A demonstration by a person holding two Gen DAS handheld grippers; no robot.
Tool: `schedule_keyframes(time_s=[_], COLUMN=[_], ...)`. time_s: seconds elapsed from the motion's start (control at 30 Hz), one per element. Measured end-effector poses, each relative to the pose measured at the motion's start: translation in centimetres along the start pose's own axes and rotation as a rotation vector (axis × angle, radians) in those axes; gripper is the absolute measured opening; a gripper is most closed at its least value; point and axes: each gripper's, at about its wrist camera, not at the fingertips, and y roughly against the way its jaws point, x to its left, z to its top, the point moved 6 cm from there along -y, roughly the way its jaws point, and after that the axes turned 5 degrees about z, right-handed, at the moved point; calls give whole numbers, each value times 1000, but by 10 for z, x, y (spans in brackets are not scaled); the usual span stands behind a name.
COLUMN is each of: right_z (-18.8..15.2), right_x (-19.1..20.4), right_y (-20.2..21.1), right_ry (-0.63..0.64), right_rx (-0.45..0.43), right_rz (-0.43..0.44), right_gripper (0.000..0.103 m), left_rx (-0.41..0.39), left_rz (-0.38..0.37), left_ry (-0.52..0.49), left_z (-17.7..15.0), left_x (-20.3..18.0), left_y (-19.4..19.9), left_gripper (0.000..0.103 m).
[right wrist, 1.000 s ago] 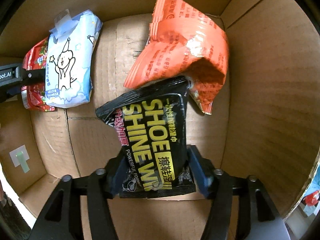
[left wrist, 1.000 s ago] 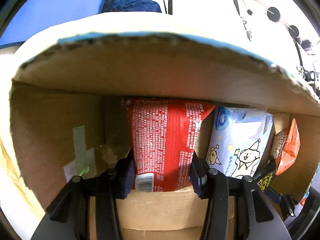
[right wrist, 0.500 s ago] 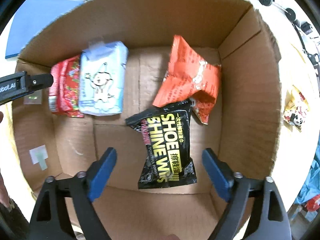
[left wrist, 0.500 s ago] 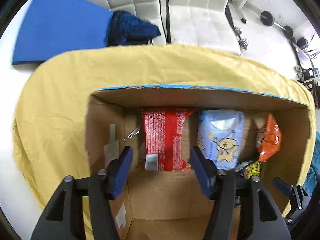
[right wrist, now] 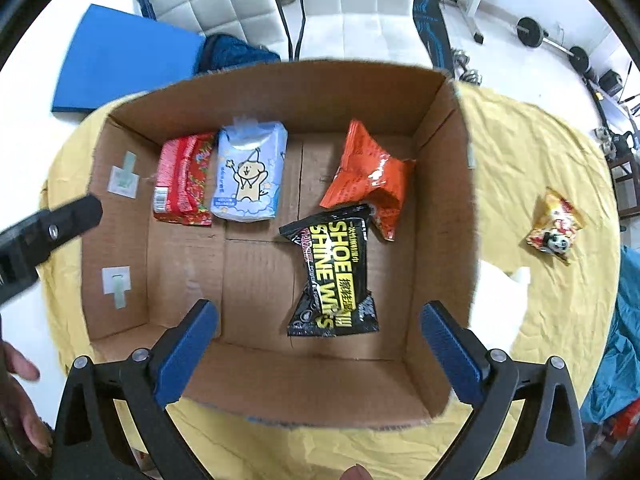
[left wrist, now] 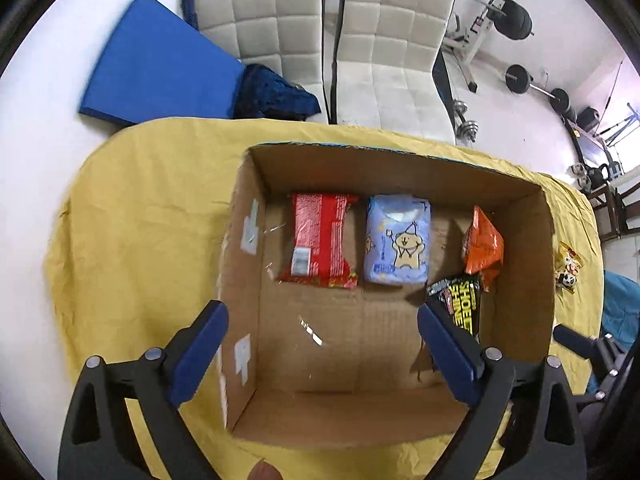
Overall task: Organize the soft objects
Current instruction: 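Move the left tool to the white tissue pack while the right tool reaches the yellow panda bag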
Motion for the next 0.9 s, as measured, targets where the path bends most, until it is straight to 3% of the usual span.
schedule_keyframes(time_s=[0.33,0.63,0.77,0.9], right_z=[-42,-69,-74,-80], right_x=[-10,-25,-46,-93], right_y=[64,107,116,122], right_ry=[3,12,-12,-76], right_rx=[-106,-163,-173,-176], right_rz=[43,85,100,89], right_gripper=[103,103,103,103], left_rx=[-95,-136,-154,-161], left_rz=[-19,-27,-30,-12], left_ry=[1,-18,-44,-119], left_z=[-50,-65,-65,-63], left_x=[-15,-42,-70,-116], left_y=[61,93,103,102], left_gripper=[97,97,97,97])
